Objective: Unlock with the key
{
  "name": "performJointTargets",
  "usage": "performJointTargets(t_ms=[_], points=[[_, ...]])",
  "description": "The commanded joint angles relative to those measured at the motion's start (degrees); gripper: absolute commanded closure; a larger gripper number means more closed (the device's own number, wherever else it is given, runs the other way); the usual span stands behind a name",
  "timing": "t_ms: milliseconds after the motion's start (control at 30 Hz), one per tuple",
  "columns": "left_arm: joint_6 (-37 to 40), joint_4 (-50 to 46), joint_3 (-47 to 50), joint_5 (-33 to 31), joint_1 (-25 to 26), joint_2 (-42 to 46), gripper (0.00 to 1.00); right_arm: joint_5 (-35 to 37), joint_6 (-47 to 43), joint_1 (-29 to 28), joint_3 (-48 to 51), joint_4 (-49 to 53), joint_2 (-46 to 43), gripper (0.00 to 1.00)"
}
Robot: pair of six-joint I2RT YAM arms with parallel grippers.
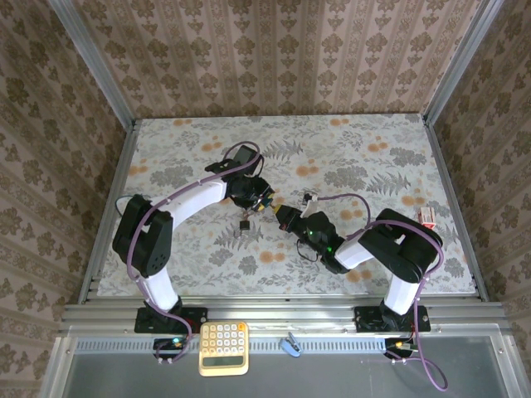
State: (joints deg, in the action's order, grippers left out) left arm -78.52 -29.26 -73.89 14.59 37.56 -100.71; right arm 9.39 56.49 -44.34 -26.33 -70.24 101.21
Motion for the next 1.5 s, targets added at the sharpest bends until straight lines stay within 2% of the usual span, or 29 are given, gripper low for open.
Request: performJointTargets(t_ms=[0, 633, 967, 1333, 1467], points=[[-2.0, 0.5, -0.9, 3.8, 1.9, 3.7, 0.69, -0.5, 2.0, 0.4, -1.8, 0.9, 0.1, 1.0], [-2.8, 1.9, -0.5, 5.0, 1.9, 4.0, 0.69, 4.8, -13.6, -2.1, -2.9, 5.2, -1.1, 1.0], [-1.7, 0.7, 0.1, 4.9, 2.0, 3.9, 0.69, 4.2, -11.0, -0.9, -1.2, 6.6, -4.4, 1.0], [0.1, -1.5, -0.8, 4.1, 2.3, 3.8, 0.69, -1.2, -7.1, 1.5, -1.2, 9.3, -5.5, 1.0], [0.7, -2.3, -1.0, 3.9, 2.4, 3.8, 0.69, -1.7, -8.5, 1.6, -1.7, 11.5, -5.5, 1.0]])
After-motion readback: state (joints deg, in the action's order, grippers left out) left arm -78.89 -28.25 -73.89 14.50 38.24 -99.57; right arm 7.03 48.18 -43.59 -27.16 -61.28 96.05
